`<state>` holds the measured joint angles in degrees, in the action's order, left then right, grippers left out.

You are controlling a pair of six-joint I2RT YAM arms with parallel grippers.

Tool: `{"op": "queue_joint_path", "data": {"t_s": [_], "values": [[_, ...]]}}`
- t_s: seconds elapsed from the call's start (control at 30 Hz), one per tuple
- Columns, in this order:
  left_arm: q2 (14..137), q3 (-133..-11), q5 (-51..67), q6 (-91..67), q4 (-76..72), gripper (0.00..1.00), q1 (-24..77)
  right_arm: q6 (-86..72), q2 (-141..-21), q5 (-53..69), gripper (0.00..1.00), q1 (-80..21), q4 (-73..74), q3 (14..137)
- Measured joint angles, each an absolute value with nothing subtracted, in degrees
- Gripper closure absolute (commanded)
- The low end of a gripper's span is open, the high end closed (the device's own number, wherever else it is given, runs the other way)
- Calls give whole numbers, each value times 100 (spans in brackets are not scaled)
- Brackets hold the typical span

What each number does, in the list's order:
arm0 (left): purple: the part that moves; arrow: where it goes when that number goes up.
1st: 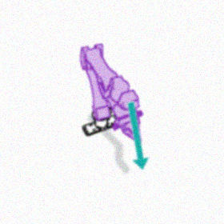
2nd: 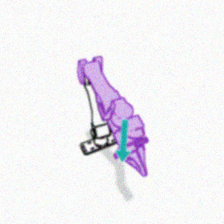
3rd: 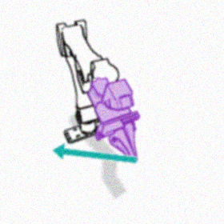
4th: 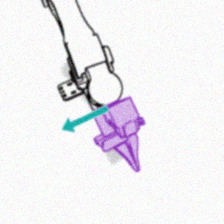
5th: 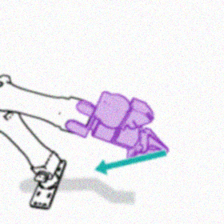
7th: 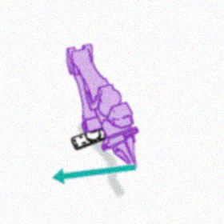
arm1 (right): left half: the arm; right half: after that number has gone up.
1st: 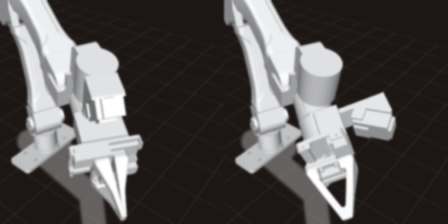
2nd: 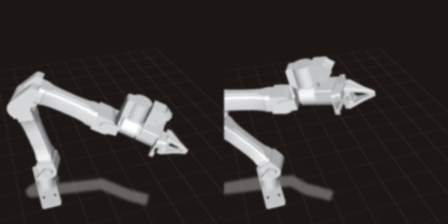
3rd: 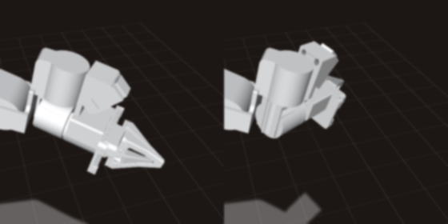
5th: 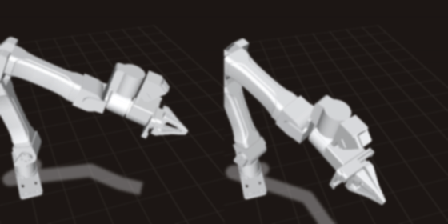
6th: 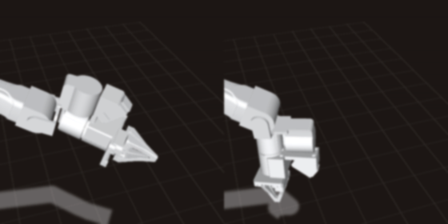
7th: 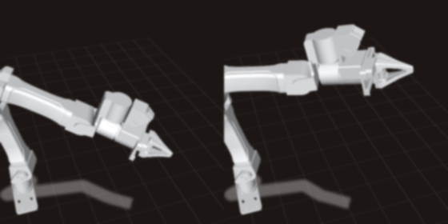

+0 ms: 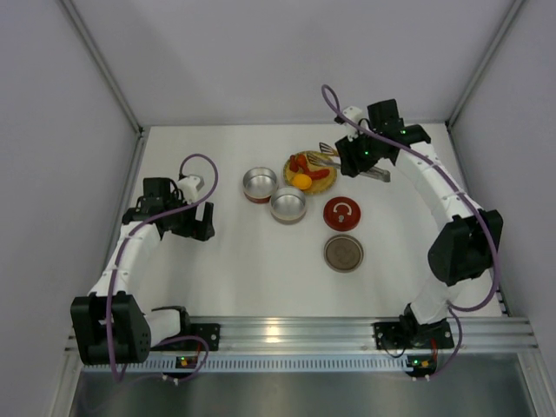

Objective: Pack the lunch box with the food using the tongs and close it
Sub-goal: Pick up the fake food from the plate.

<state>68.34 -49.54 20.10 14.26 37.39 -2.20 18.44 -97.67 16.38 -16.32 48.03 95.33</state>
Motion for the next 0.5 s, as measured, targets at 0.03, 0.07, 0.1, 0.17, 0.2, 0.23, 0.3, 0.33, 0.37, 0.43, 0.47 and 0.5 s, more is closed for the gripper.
{"op": "queue_joint_path", "data": {"t_s": [0.03, 0.07, 0.1, 0.17, 0.2, 0.23, 0.3, 0.33, 0.37, 0.43, 0.47, 0.5], "values": [[6836, -4954, 2008, 1426, 3739, 2, -220, 1896, -9845, 1584, 51, -1693, 4799, 9542], [6838, -4954, 2010, 1426, 3739, 2, -220, 1946, -9929, 1520, 52, -1763, 4810, 9557], [6840, -4954, 2010, 1426, 3739, 2, -220, 1988, -10005, 1472, 53, -1820, 4810, 9572], [6851, -4954, 2012, 1426, 3739, 2, -220, 2038, -10114, 1413, 53, -1916, 4805, 9579], [6864, -4954, 2014, 1426, 3739, 2, -220, 2043, -10167, 1385, 54, -1953, 4807, 9579], [6879, -4954, 2016, 1426, 3736, 2, -220, 2043, -10195, 1369, 54, -1981, 4807, 9579], [6921, -4954, 2016, 1426, 3739, 2, -220, 2018, -10259, 1354, 57, -2012, 4810, 9581], [6932, -4954, 2016, 1426, 3736, 2, -220, 1975, -10285, 1354, 58, -2014, 4810, 9581], [6941, -4954, 2016, 1426, 3736, 2, -220, 1920, -10320, 1350, 59, -2014, 4818, 9583], [6947, -4954, 2016, 1426, 3736, 2, -220, 1763, -10381, 1341, 60, -2012, 4840, 9612], [6952, -4954, 2016, 1426, 3734, 2, -220, 1671, -10405, 1345, 61, -2012, 4853, 9612], [6954, -4954, 2014, 1426, 3739, 2, -220, 1590, -10418, 1356, 60, -2012, 4871, 9612]]}}
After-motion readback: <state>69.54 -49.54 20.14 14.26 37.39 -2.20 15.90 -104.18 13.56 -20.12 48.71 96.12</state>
